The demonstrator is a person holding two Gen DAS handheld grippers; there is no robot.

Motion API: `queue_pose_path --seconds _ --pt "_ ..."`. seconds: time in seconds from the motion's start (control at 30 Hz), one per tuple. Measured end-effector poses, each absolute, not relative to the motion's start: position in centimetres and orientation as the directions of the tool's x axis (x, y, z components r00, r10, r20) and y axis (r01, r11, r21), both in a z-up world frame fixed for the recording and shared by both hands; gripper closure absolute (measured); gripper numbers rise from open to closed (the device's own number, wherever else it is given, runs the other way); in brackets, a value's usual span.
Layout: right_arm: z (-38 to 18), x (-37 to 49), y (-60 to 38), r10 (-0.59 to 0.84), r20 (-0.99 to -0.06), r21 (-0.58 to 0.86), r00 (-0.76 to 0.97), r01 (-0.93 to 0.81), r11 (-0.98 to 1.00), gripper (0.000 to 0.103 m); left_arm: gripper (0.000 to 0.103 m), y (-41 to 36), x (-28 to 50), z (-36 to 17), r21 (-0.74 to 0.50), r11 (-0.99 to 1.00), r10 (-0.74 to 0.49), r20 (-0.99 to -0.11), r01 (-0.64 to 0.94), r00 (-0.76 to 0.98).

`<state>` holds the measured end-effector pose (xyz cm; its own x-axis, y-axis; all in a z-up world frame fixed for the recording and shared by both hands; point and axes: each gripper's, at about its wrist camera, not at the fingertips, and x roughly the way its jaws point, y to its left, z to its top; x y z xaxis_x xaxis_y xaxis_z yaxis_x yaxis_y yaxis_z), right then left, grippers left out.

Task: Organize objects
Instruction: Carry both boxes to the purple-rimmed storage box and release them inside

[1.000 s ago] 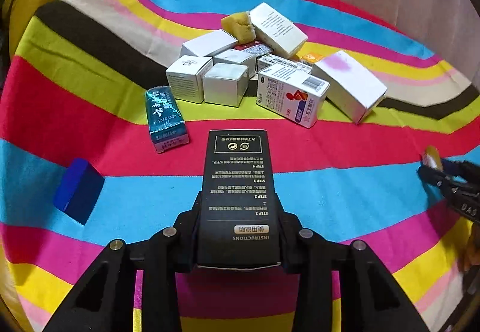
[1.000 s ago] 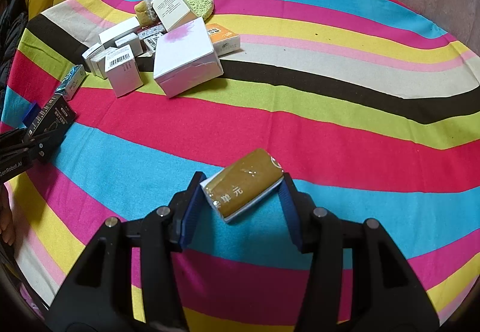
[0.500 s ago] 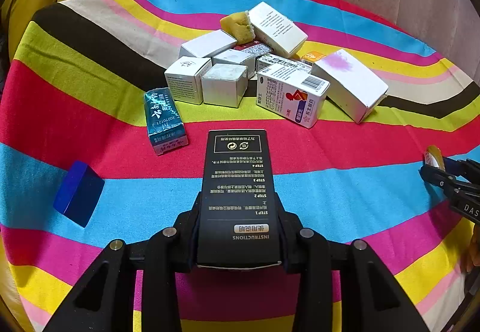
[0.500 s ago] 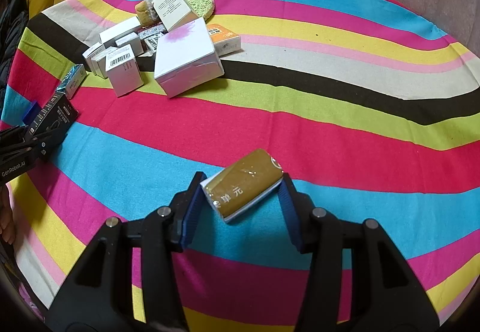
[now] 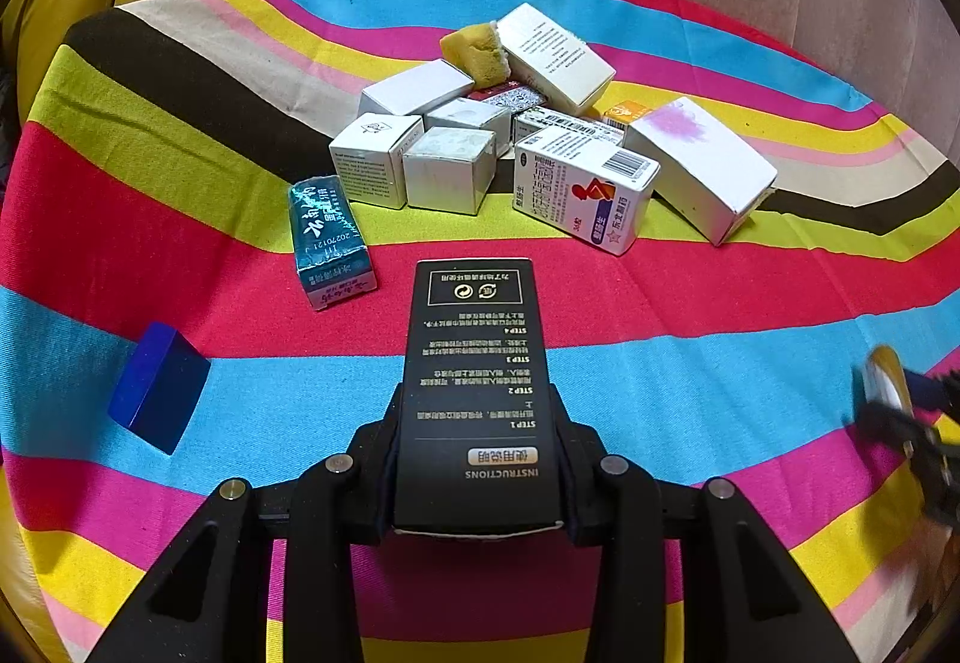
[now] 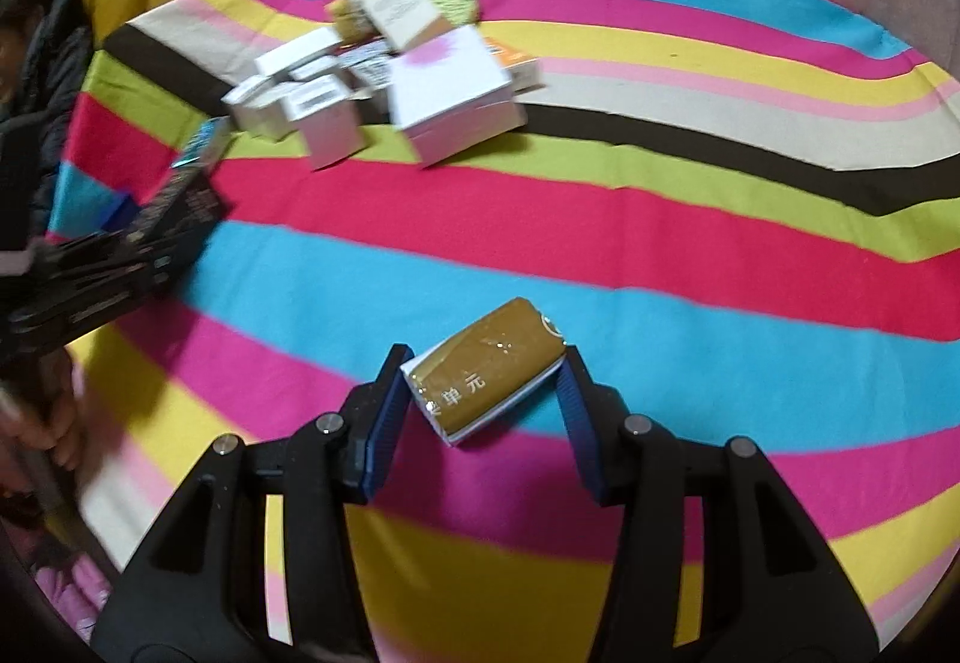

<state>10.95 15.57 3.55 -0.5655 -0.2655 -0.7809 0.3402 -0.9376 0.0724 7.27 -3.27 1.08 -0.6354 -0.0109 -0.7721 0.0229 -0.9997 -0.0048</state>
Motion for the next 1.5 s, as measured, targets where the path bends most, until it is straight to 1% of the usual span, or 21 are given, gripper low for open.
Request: queue_pose_path --seconds 0.2,0.3,0.47,0.57,0.67,0.9,1.13,1.3,1.5 --pt "4.6 14.1 14.2 -0.32 -0.77 0.096 -0.553 0.395 -0.914 0.05 0.062 -3.3 7.3 1.1 -0.005 -1.0 -0.011 -0.772 0.023 -0.636" --pt "5.1 15.4 14.2 -0.32 -0.763 0.088 -0.561 0.4 -0.912 0.05 0.062 -3.2 7.5 1.1 0.003 -1.0 -0.017 -0.772 0.024 -0.635" --pt "6.0 16.9 15.3 -0.301 -0.761 0.078 -0.575 0.38 -0.922 0.05 0.063 -1.9 9.4 1.4 -0.058 -0.998 0.054 -0.781 -0.014 -0.623" --pt "6.2 17.9 16.2 -0.3 -0.761 0.089 -0.575 0.366 -0.926 0.05 0.063 -0.2 10.7 2.2 -0.04 -0.997 0.076 -0.765 -0.07 -0.64" --pt "6.3 18.9 17.2 -0.301 -0.758 0.103 -0.578 0.351 -0.931 0.05 0.063 1.2 11.6 2.9 -0.049 -0.992 0.114 -0.757 -0.119 -0.644" --pt "6.8 21.0 19.2 -0.292 -0.758 0.107 -0.583 0.331 -0.938 0.05 0.063 5.0 13.3 3.9 -0.025 -0.975 0.161 -0.763 -0.22 -0.626" --pt "7.5 23.2 22.3 -0.268 -0.753 0.107 -0.601 0.29 -0.951 0.05 0.063 9.8 15.5 5.6 0.024 -0.935 0.215 -0.756 -0.355 -0.618" --pt "8.3 25.1 25.4 -0.227 -0.742 0.1 -0.631 0.231 -0.968 0.05 0.063 13.2 16.9 6.7 0.055 -0.892 0.259 -0.751 -0.448 -0.607" --pt "9.0 27.2 30.6 -0.151 -0.733 0.105 -0.663 0.109 -0.988 0.05 0.063 17.5 19.1 8.1 0.081 -0.814 0.333 -0.745 -0.575 -0.578"
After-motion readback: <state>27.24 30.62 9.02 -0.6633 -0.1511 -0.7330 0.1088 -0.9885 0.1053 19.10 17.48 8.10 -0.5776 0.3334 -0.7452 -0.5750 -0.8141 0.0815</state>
